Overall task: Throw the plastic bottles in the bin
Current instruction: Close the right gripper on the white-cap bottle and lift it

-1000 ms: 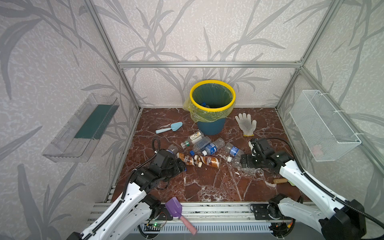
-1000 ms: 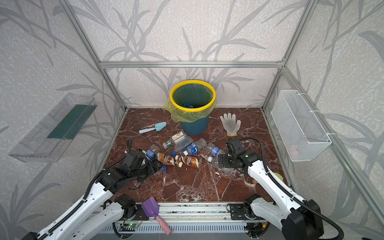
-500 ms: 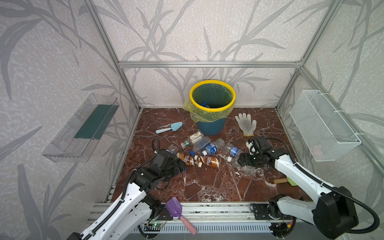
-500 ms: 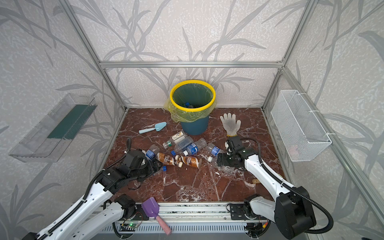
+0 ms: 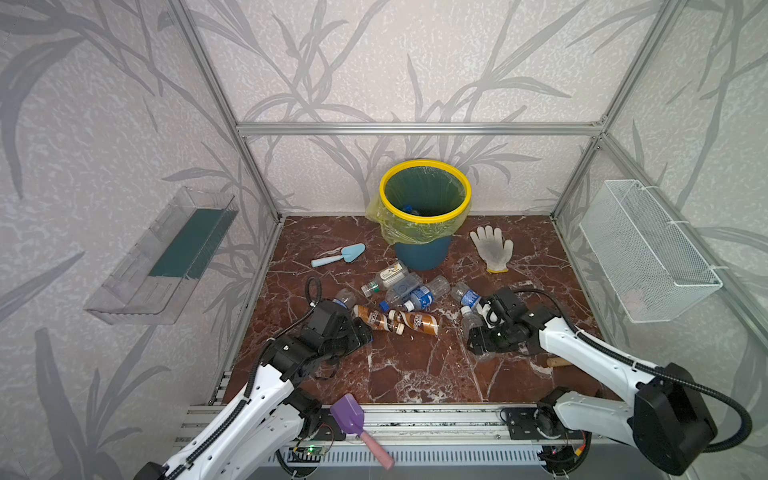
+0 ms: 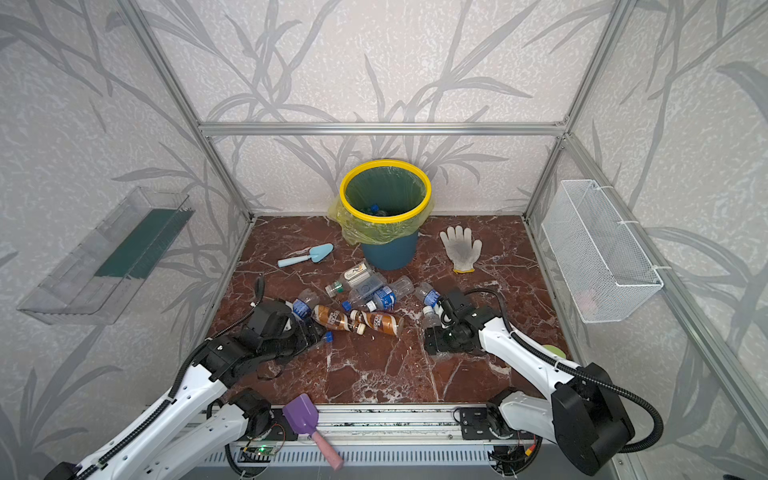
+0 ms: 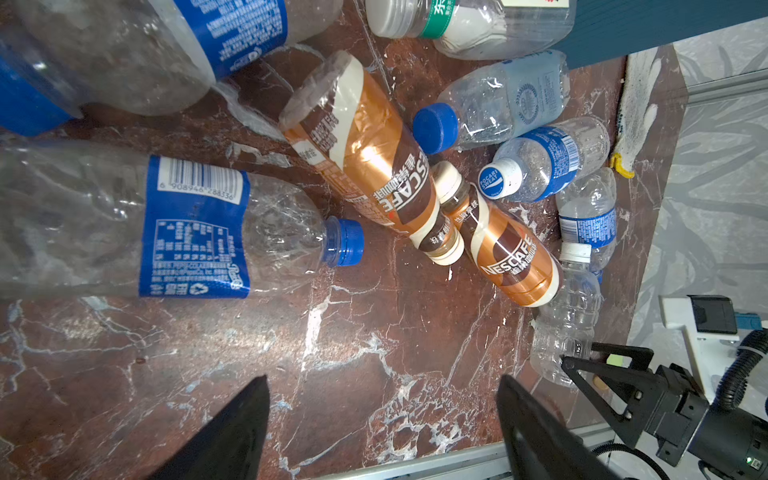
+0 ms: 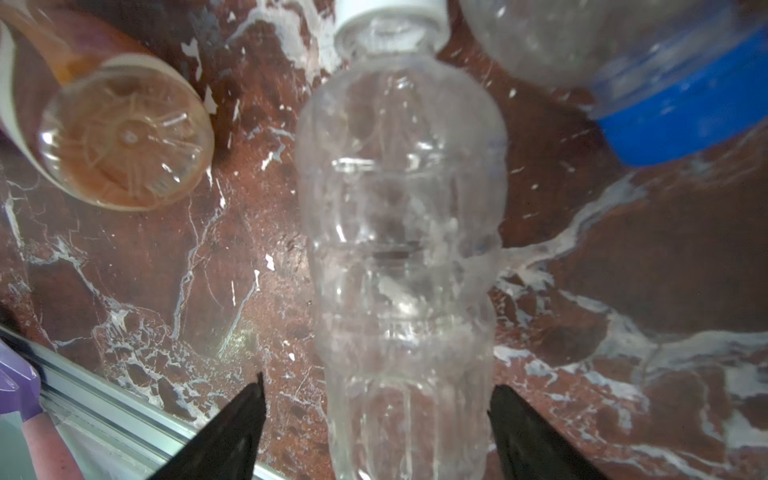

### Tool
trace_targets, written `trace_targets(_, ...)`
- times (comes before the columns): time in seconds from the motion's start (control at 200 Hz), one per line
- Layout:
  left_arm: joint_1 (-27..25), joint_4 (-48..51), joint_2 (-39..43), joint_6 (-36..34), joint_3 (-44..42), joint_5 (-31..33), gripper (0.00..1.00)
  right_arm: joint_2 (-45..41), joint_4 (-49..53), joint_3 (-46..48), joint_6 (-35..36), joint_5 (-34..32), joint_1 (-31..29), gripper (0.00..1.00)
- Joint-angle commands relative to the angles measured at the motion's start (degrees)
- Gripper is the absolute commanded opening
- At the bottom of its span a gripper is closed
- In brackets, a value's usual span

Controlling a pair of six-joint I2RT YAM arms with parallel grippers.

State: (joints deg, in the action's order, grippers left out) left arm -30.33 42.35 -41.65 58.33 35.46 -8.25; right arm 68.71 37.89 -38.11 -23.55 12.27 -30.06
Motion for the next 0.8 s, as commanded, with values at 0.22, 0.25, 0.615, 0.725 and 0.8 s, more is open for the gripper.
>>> trace_targets(0.22, -0.26, -0.42, 0.27, 0.12, -0.57, -0.09, 0.85, 3.88, 0.52, -4.70, -3.17, -6.47, -0.59, 0.84)
trace_targets(0.25, -0.22, -0.34, 0.48, 0.12, -0.57, -0.02, 0.86, 4.92, 0.26, -5.36, -3.04, -6.84, -0.53, 0.84)
trace_targets(0.615, -0.26, 0.87, 1.36, 0.09, -0.13, 0.52, 0.85, 12.37, 0.19, -9.37, -2.03, -7.88, -1.47, 0.60)
trace_targets(0.725, -0.25, 0.35, 0.99, 0.05, -0.22, 0.42, 0.85, 10.72, 1.36, -8.60, -2.59, -8.27, -3.43, 0.54)
trace_targets(0.8, -0.17, -0.04, 0.31, -0.17, -0.16, 0.02, 0.86, 9.50, 2.53, -7.81, -3.50, -8.53, -5.30, 0.53)
